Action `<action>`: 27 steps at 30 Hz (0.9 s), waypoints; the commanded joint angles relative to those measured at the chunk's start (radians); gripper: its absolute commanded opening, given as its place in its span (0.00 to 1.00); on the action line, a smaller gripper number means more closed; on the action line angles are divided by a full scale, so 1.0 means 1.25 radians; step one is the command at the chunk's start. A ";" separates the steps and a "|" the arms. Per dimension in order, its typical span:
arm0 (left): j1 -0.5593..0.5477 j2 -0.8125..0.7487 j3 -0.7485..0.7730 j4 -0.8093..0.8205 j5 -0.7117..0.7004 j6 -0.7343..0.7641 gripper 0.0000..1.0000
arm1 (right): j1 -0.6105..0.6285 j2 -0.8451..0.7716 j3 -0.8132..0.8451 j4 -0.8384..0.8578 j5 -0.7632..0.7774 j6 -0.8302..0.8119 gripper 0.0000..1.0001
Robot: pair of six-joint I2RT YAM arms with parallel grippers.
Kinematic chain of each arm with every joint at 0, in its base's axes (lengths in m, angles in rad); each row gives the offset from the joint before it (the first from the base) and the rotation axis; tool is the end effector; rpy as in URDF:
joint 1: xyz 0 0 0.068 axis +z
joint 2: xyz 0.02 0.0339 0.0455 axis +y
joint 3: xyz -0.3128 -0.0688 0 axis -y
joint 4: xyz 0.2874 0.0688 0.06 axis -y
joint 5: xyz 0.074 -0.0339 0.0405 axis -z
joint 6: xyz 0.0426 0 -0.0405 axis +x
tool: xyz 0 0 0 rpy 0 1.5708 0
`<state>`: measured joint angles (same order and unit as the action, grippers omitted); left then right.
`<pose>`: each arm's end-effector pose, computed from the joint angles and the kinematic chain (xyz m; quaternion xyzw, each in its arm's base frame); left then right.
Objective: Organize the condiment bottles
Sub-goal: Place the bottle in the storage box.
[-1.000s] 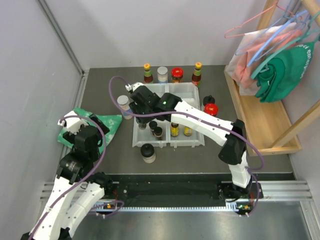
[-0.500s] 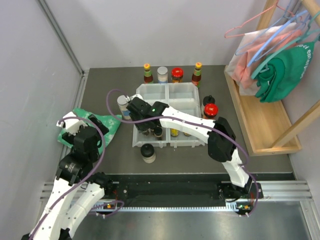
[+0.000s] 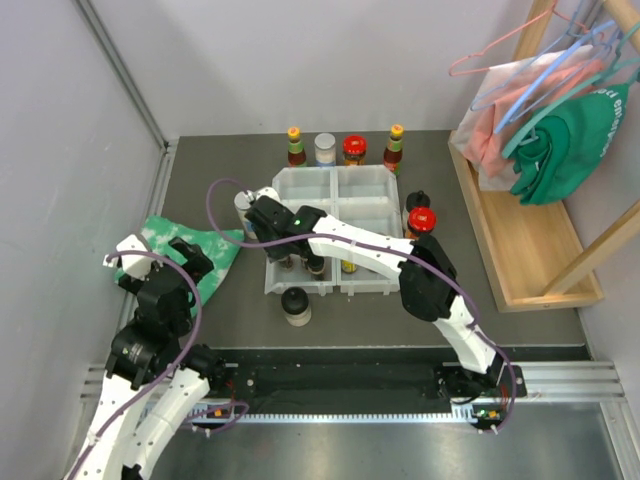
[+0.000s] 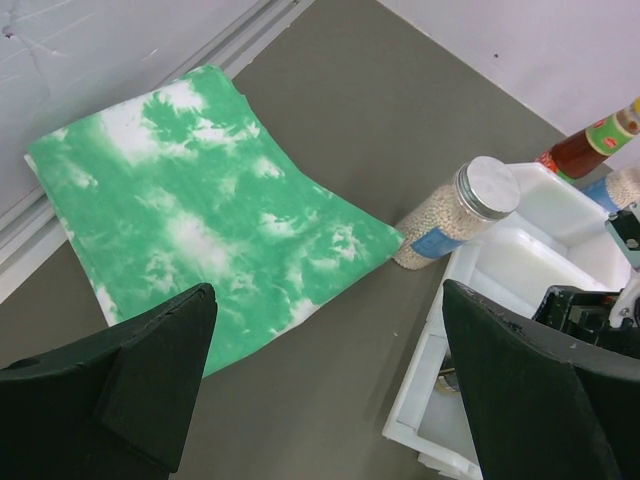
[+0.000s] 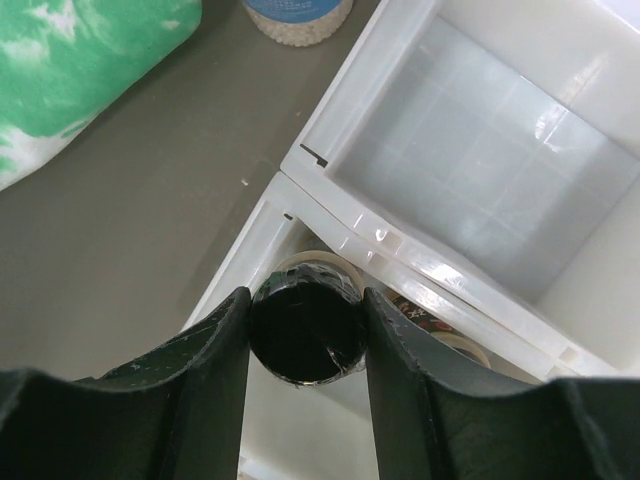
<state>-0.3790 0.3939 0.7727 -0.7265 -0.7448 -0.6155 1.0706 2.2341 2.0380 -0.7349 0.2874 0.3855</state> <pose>0.0804 -0.0009 0.3597 -0.2974 0.7327 0.0067 0.6121 0.2862 0.4985 0.2707 -0.2731 0.9000 0.1056 0.3228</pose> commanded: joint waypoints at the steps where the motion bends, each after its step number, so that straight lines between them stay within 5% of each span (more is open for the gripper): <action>1: 0.005 -0.034 -0.016 0.041 0.013 0.016 0.99 | -0.001 0.030 -0.004 0.006 0.003 0.006 0.00; 17: 0.005 -0.021 -0.014 0.035 0.017 0.019 0.99 | -0.017 0.028 -0.038 0.007 0.004 0.029 0.00; 27: 0.004 -0.011 -0.014 0.030 0.012 0.017 0.99 | -0.024 0.025 -0.030 -0.031 0.024 0.043 0.16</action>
<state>-0.3790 0.3683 0.7601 -0.7189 -0.7258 -0.6029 1.0592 2.2330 2.0235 -0.7109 0.2920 0.4137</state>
